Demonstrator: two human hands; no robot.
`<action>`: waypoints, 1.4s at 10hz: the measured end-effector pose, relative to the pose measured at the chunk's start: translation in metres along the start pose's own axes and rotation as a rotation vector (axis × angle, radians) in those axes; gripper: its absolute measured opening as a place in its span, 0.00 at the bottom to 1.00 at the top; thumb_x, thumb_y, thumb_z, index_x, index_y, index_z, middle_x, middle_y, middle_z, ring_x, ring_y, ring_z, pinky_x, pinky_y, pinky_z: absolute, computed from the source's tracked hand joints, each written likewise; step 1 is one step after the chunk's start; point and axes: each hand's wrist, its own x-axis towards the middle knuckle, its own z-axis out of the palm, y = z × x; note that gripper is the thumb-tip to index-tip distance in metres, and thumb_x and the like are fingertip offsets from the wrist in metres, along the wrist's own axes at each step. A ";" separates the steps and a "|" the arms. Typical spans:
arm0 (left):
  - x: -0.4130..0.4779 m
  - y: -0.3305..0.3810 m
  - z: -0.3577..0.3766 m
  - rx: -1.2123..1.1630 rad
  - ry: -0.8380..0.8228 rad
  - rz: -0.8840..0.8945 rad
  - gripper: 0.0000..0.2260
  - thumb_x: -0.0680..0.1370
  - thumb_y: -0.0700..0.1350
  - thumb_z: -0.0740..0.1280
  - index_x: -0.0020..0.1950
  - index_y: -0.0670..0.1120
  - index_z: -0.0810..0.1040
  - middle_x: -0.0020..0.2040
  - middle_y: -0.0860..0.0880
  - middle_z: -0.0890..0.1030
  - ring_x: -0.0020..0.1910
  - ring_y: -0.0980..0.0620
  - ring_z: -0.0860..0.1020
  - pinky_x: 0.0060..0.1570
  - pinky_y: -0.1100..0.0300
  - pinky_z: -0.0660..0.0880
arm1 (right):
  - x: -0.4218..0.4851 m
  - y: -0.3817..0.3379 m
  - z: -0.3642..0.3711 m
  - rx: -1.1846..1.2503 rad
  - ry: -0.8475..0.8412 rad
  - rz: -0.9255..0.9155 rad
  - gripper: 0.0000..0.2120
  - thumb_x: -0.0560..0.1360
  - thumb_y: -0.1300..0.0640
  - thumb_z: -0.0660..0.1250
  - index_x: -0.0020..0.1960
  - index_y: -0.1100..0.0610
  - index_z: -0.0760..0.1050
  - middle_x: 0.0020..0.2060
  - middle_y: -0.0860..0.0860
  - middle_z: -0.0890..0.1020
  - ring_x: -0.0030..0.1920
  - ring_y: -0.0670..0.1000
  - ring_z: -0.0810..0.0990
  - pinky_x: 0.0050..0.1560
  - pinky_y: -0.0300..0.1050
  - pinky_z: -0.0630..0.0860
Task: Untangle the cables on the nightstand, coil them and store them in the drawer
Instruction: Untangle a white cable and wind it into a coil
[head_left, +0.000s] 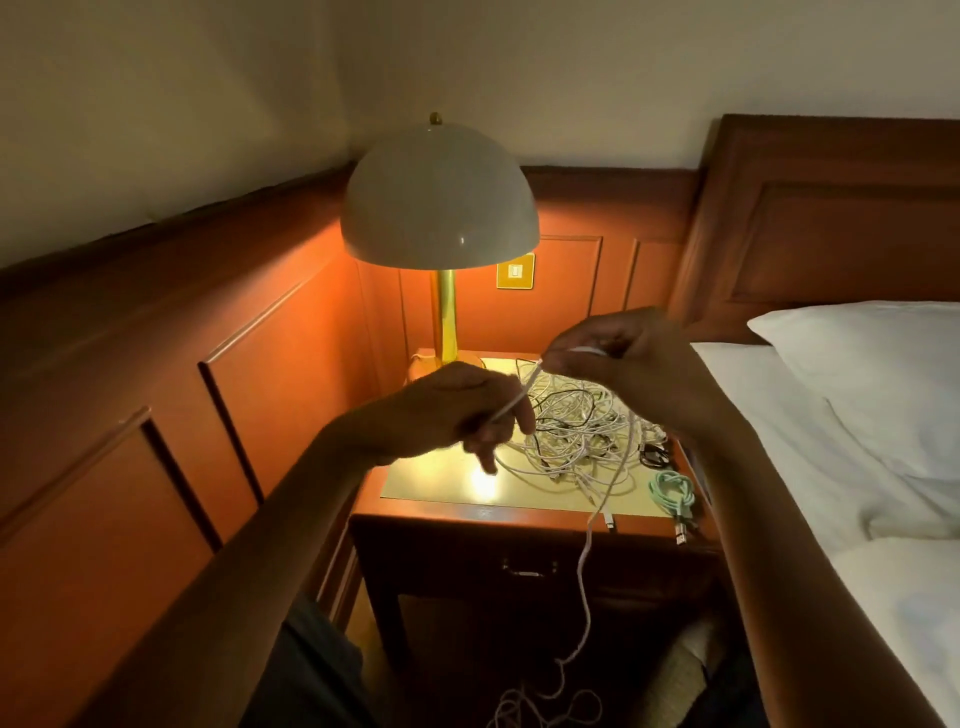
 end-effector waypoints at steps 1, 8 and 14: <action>-0.005 0.017 0.011 -0.661 0.058 0.038 0.17 0.81 0.41 0.56 0.48 0.40 0.84 0.32 0.48 0.79 0.30 0.56 0.79 0.34 0.65 0.79 | -0.011 0.008 0.028 0.334 0.119 0.126 0.11 0.74 0.52 0.71 0.51 0.59 0.85 0.25 0.45 0.76 0.23 0.48 0.65 0.27 0.40 0.62; 0.015 0.007 0.008 -1.222 0.390 0.141 0.11 0.75 0.39 0.68 0.54 0.33 0.80 0.43 0.40 0.85 0.39 0.49 0.86 0.42 0.56 0.84 | -0.034 0.015 0.064 0.372 0.096 0.304 0.13 0.80 0.52 0.66 0.44 0.57 0.85 0.27 0.58 0.69 0.24 0.50 0.62 0.25 0.38 0.60; 0.021 0.011 0.025 -1.103 0.524 0.303 0.14 0.80 0.44 0.60 0.53 0.37 0.81 0.44 0.42 0.86 0.42 0.51 0.86 0.41 0.59 0.83 | -0.030 0.006 0.052 0.392 0.010 0.350 0.11 0.81 0.56 0.65 0.53 0.58 0.84 0.28 0.53 0.64 0.23 0.47 0.59 0.24 0.38 0.58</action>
